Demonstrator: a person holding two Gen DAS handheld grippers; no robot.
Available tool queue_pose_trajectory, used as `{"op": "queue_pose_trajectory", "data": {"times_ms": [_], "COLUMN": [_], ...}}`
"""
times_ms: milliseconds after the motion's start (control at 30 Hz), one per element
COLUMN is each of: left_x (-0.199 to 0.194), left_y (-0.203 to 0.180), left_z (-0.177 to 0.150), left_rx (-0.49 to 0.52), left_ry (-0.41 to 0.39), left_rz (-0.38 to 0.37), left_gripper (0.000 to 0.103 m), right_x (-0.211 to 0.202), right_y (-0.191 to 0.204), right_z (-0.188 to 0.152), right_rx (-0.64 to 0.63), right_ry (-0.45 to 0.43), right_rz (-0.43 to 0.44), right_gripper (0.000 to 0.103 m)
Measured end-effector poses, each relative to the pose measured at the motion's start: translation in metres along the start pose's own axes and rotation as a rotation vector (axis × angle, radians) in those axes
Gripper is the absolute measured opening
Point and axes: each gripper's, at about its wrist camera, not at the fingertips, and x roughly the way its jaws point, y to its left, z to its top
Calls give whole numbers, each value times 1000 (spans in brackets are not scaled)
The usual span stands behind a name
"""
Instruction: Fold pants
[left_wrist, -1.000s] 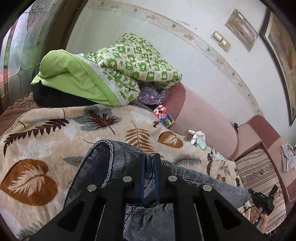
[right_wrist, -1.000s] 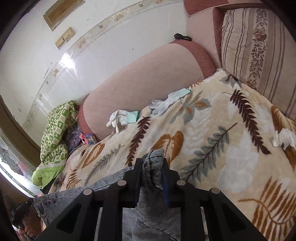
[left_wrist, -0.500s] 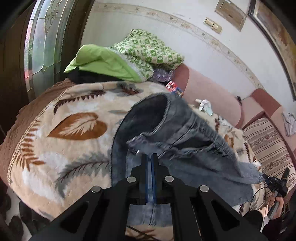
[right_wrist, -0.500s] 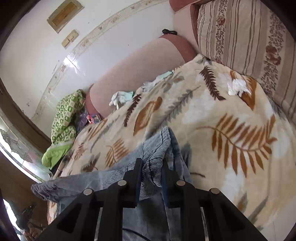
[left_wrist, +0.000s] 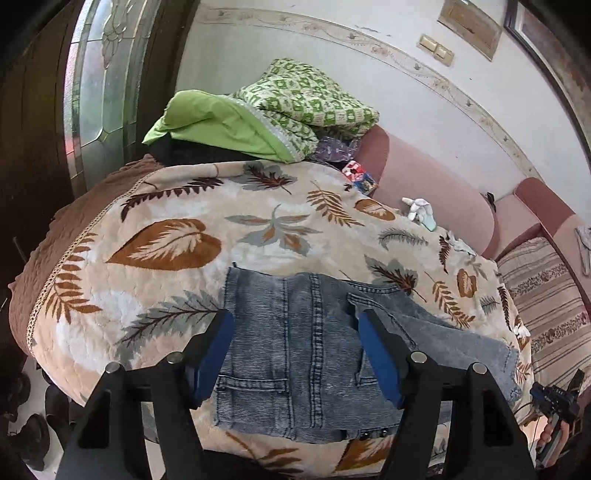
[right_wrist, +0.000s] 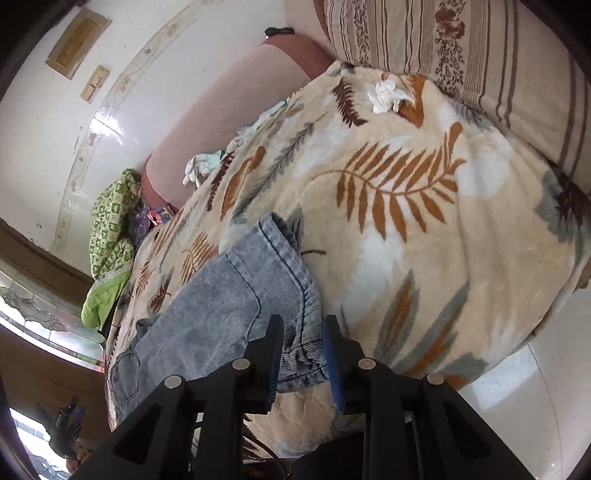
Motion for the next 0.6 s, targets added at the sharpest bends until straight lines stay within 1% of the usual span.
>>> {"op": "queue_pose_trajectory", "data": {"times_ms": [67,100,133,167,200,233,300,333,400,467,500,567,600], "left_x": [8,15,23,33,44,56,80,90,108,119,123,136,140], "left_y": [-19,-31,-44,-59,-73,-89,-120,-134,-155,-162,-160,-152,-151], "left_z": [-1,-3,-6,-11,-16,-21,-34,-42,-55,-67,-71,-83,-89], "left_rx": [34,56,81,110,138,171,258,303,369,389,376,352,374], "left_ry": [15,33,55,74,93,119,163,181,216,238,252,316,334], "left_rz": [-39,-55,-67,-81,-93,-103,-111,-102,-88,-80,-78,-86,-76], "left_gripper": [71,71,71,71,71,71,71,71,71,71,71,71,71], "right_x": [-15,-20,-23,-22,-19,-15,-1,9,31,56,67,89,98], "right_y": [1,5,11,18,28,38,63,75,97,118,126,148,160], "right_z": [4,6,9,11,13,14,13,12,8,3,0,-5,-9], "right_rx": [-3,-3,-6,-11,-19,-29,-79,-100,-135,-161,-171,-203,-225], "right_ry": [-68,-94,-113,-121,-123,-130,-115,-99,-45,23,54,110,126], "right_rz": [8,26,49,69,91,108,117,114,124,159,176,203,210], "right_gripper": [28,29,35,50,59,63,63,63,63,63,63,63,63]}}
